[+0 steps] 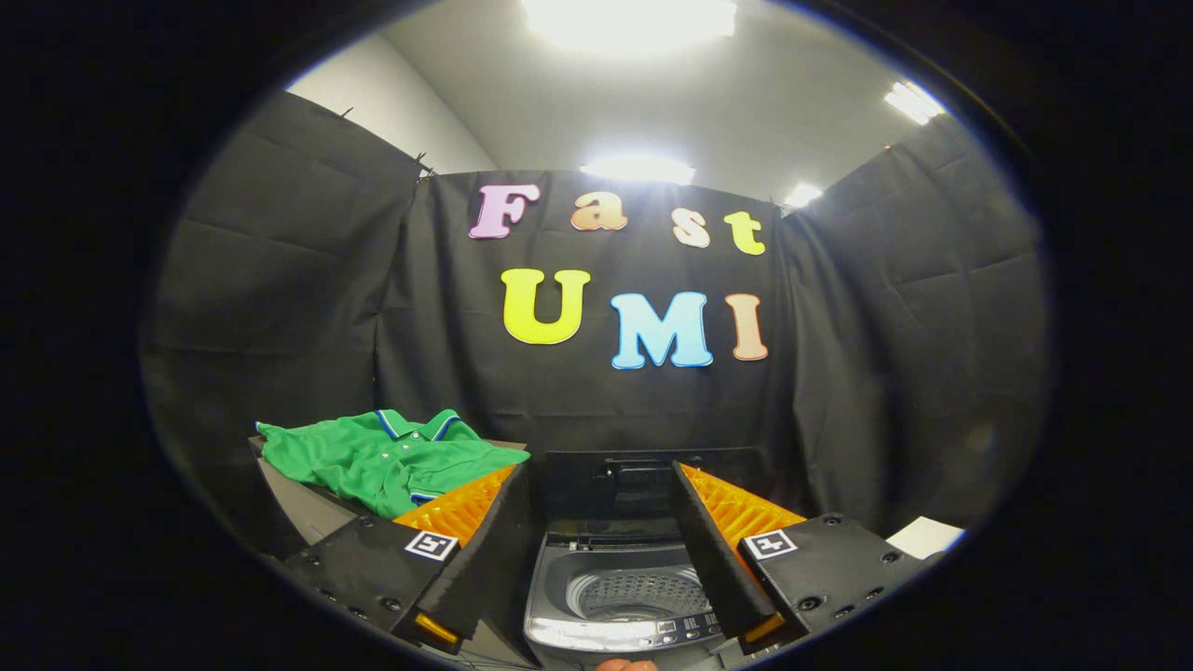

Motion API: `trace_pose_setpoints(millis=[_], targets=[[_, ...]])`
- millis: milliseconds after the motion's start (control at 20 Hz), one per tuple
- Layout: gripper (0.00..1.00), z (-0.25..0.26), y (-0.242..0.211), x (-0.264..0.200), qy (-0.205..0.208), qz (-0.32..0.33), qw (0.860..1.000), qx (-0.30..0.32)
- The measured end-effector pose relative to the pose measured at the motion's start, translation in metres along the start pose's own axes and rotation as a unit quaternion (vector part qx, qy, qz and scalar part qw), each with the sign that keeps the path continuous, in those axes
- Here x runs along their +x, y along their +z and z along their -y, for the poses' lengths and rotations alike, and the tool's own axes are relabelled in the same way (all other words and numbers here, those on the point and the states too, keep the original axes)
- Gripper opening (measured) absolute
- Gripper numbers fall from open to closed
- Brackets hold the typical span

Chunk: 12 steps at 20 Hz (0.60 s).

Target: Put the clothes into the washing machine and then close the washing machine lid.

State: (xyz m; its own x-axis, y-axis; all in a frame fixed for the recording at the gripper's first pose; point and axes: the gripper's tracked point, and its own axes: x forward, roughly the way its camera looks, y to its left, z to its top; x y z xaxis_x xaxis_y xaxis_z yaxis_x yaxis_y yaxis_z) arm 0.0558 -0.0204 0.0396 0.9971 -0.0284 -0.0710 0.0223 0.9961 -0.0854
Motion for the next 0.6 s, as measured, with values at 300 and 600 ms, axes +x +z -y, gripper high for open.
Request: trace_pose_setpoints(millis=[300,600], targets=[[0.96,-0.028,0.014,0.033,0.036,-0.066,0.997,0.021],[0.96,-0.073,0.029,0.07,0.068,-0.126,0.986,0.088]])
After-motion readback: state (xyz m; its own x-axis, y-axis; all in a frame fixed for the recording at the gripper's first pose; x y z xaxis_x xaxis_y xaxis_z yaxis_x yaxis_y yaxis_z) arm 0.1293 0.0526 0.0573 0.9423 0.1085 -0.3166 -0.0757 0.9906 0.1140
